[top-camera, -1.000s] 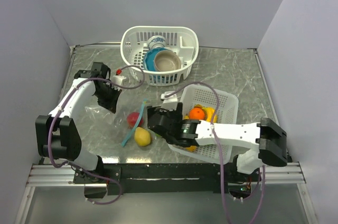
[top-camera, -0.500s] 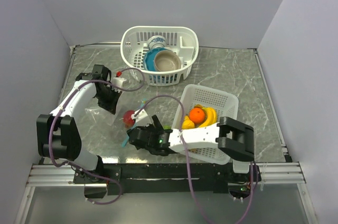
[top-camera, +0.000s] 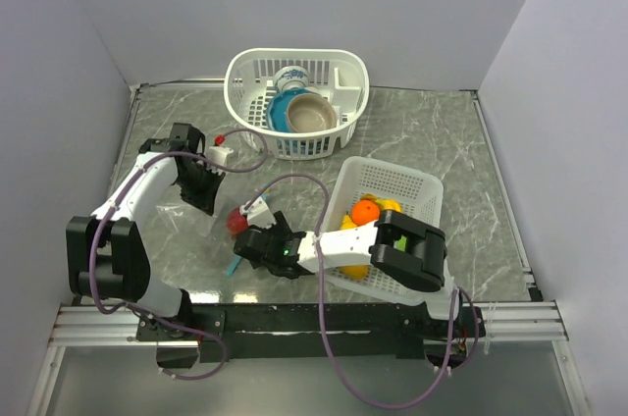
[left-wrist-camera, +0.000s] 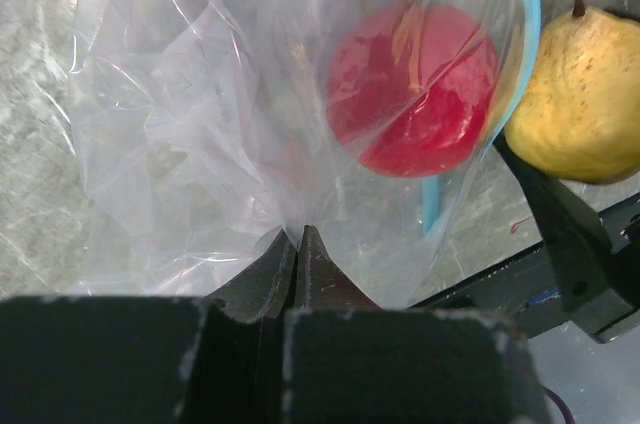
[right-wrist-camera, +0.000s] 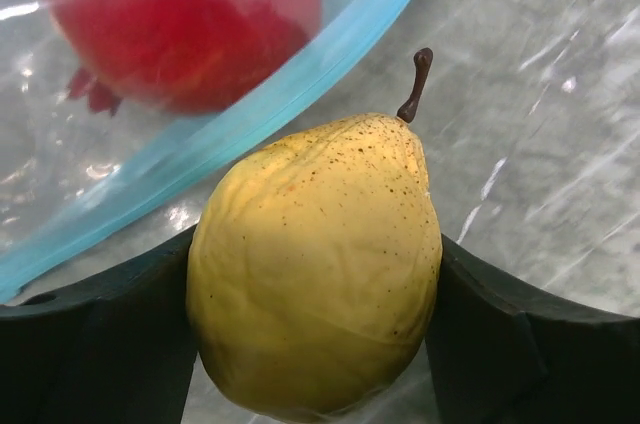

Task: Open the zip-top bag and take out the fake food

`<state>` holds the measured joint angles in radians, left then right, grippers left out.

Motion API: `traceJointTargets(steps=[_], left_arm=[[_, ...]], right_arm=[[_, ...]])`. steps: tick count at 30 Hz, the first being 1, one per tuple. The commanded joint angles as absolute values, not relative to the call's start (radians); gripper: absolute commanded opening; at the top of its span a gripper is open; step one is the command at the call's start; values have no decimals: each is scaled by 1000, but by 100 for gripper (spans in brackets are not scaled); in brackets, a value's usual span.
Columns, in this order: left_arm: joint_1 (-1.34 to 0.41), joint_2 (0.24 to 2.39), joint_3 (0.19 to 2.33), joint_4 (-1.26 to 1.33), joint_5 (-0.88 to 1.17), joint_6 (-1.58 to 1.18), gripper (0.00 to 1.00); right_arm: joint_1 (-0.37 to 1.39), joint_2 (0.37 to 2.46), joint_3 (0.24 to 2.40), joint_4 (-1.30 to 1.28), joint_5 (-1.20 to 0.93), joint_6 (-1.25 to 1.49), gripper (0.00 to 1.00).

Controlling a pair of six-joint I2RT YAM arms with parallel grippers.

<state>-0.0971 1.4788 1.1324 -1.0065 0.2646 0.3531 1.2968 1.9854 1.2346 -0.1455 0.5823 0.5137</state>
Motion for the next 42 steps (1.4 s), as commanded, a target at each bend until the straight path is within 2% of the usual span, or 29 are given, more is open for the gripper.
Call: traceJointTargets(steps=[1, 2, 3, 9, 13, 15, 18, 21, 22, 27, 33, 37, 42], left_arm=[[-86, 1442, 1117, -991, 275, 360, 1], [-83, 1445, 1115, -988, 278, 365, 1], [-80, 1447, 1117, -991, 278, 365, 1], [-63, 1453, 1129, -994, 284, 370, 1], [-61, 1457, 1131, -991, 291, 371, 1], [-61, 1459, 1132, -986, 298, 370, 1], [-61, 1471, 1141, -992, 308, 373, 1], [-61, 1476, 1155, -999, 311, 373, 1], [-61, 1477, 1158, -1003, 310, 374, 1], [-61, 1471, 1158, -1003, 299, 379, 1], [-54, 1480, 1149, -991, 290, 385, 1], [-52, 1486, 1154, -989, 298, 383, 1], [-46, 1483, 1149, -992, 299, 388, 1]], right_arm=[[1289, 1895, 1249, -104, 638, 494, 49], [1289, 1870, 1246, -112, 655, 494, 42], [1289, 1821, 1241, -123, 701, 492, 39], [1249, 1581, 1160, -251, 879, 546, 38], [1151, 1477, 1057, -468, 951, 824, 38], [1111, 1441, 1005, -531, 940, 889, 41], [1066, 1408, 924, -525, 896, 940, 56], [1045, 1404, 897, -500, 870, 943, 86], [1039, 1404, 905, -496, 867, 933, 100], [1048, 1394, 986, -486, 906, 847, 100], [1184, 1440, 1121, -345, 881, 517, 100], [1281, 1586, 1274, -354, 801, 358, 100], [1322, 1821, 1420, -495, 742, 431, 100]])
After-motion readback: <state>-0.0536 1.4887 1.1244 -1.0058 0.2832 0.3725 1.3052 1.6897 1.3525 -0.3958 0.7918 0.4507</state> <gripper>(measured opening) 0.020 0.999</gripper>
